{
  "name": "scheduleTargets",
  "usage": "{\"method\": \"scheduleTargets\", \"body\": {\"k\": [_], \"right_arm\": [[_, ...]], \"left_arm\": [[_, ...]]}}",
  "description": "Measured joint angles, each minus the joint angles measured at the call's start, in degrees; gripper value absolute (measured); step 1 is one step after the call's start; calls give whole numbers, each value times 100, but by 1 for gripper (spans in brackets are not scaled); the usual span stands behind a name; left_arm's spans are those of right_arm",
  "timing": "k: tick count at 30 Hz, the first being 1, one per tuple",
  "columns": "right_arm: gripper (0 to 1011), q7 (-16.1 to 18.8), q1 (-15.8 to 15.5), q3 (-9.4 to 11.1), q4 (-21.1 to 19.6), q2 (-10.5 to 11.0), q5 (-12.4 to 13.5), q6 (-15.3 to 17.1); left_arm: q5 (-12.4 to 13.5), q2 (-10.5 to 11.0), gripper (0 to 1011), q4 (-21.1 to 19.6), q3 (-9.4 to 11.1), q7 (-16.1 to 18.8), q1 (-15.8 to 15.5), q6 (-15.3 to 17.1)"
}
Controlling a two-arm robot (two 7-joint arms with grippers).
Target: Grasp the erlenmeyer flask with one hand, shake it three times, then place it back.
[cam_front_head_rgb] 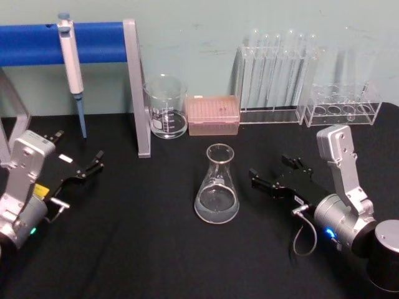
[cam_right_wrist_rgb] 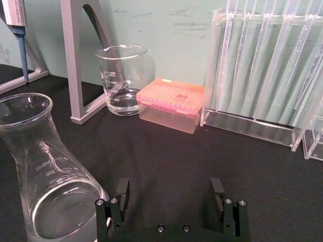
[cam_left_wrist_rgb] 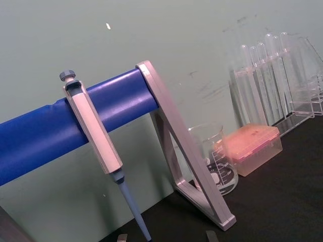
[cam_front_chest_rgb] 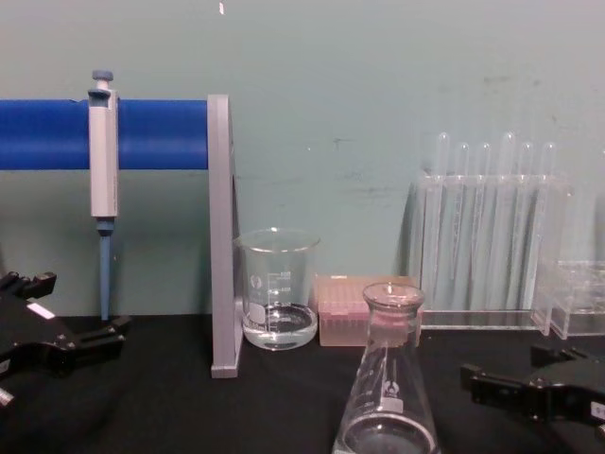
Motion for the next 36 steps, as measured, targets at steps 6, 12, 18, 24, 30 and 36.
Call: {"method": "scheduleTargets", "body": {"k": [6, 12, 18, 24, 30, 36], "right_arm": [[1002, 0, 0, 0, 0, 0, 5, 0], [1003, 0, 0, 0, 0, 0, 5, 0], [1003, 0, 0, 0, 0, 0, 5, 0], [1003, 0, 0, 0, 0, 0, 4, 0], [1003, 0, 0, 0, 0, 0, 4, 0], [1002, 0, 0, 0, 0, 0, 4, 0]], "left_arm": [[0, 0, 1001, 0, 0, 0, 0, 0], [0, 0, 1001, 0, 0, 0, 0, 0], [0, 0, 1001, 0, 0, 0, 0, 0], [0, 0, 1001, 0, 0, 0, 0, 0], [0, 0, 1001, 0, 0, 0, 0, 0], [0, 0, 1001, 0, 0, 0, 0, 0]]}}
